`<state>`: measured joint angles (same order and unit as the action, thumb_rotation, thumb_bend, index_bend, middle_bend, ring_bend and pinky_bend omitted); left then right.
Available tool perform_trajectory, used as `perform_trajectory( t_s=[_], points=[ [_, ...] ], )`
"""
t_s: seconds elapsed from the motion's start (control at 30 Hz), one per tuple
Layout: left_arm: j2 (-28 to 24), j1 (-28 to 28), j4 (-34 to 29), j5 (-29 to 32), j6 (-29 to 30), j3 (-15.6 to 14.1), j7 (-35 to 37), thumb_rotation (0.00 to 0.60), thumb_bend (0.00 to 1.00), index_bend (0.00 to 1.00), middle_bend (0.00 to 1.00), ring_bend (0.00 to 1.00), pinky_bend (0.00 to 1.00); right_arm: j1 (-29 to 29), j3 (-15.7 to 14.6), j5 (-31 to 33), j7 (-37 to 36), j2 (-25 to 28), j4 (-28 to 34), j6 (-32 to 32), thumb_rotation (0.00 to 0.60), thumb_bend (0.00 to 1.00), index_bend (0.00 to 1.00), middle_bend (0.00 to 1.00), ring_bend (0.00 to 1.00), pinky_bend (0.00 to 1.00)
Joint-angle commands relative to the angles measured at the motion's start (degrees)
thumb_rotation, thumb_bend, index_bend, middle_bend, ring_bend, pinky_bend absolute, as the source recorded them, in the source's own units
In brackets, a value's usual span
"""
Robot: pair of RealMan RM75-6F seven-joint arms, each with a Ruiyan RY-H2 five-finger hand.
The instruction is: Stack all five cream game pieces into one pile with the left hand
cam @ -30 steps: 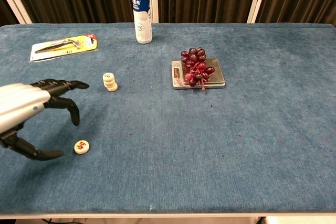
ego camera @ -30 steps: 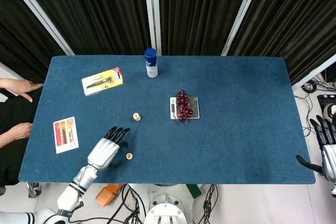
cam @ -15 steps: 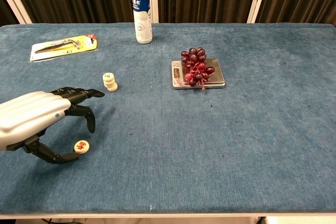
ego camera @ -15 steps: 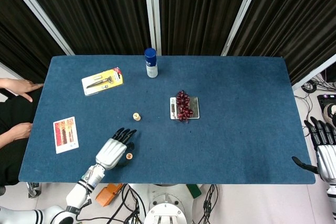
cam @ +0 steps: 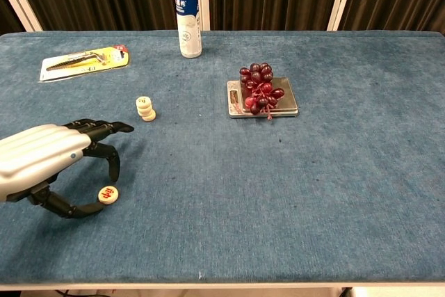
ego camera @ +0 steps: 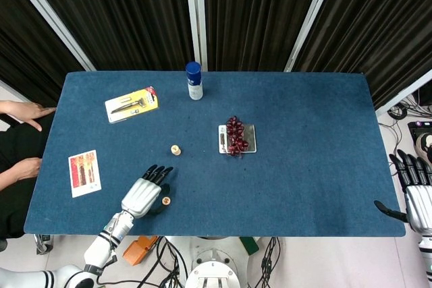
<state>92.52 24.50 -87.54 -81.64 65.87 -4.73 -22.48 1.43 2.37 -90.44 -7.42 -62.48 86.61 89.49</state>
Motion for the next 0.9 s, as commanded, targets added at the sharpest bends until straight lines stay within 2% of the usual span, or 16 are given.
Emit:
perform_trajectory(
  t_s=[0.03,0.4,0.67,0.83,0.9],
  points=[
    [0.0,-0.1,-0.1,-0.1,-0.1,0.0,0.0,0.6,0.28,0.46,0.0,0.0,0.0,0.0,0.0,0.0,0.0,0.0,0.0,0.0,0.6,0.17,0.0,0.04,0.0,0.01],
    [0.3,-0.4,0.2,-0.4,-0.9,0.3,0.2,0.6,0.3,0.47,0.0,0.0,0.0,-0.2,-0.2,0.1,-0.2,-0.2,-0.3,0.0,0.6,0.17,0.0,0.04,0.0,0.01],
    [0.3,-0.5,0.3,-0.7,-1.2,0.6,0.3,0.6,0.35,0.51,0.0,0.0,0.0,-0.2,-0.3,0.1,-0.4,-0.3,-0.6,0.0,0.6,0.17,0.0,0.04,0.0,0.01],
    [-2.0,0.0,-2.2,-0.9,-0.7,2.1,1.5,0.6,0.36,0.51,0.0,0.0,0.0,-0.4,-0.3,0.1,-0.7,-0.4,-0.8,0.2,0.6,0.17,0.0,0.04,0.0,0.01],
    [-3.6,0.7,-3.8,-0.8,-0.6,3.6,1.6,0.6,0.36,0.51,0.0,0.0,0.0,-0.4,-0.4,0.0,-0.6,-0.4,-0.9,0.3,0.6,0.17,0.0,0.04,0.0,0.01]
  ],
)
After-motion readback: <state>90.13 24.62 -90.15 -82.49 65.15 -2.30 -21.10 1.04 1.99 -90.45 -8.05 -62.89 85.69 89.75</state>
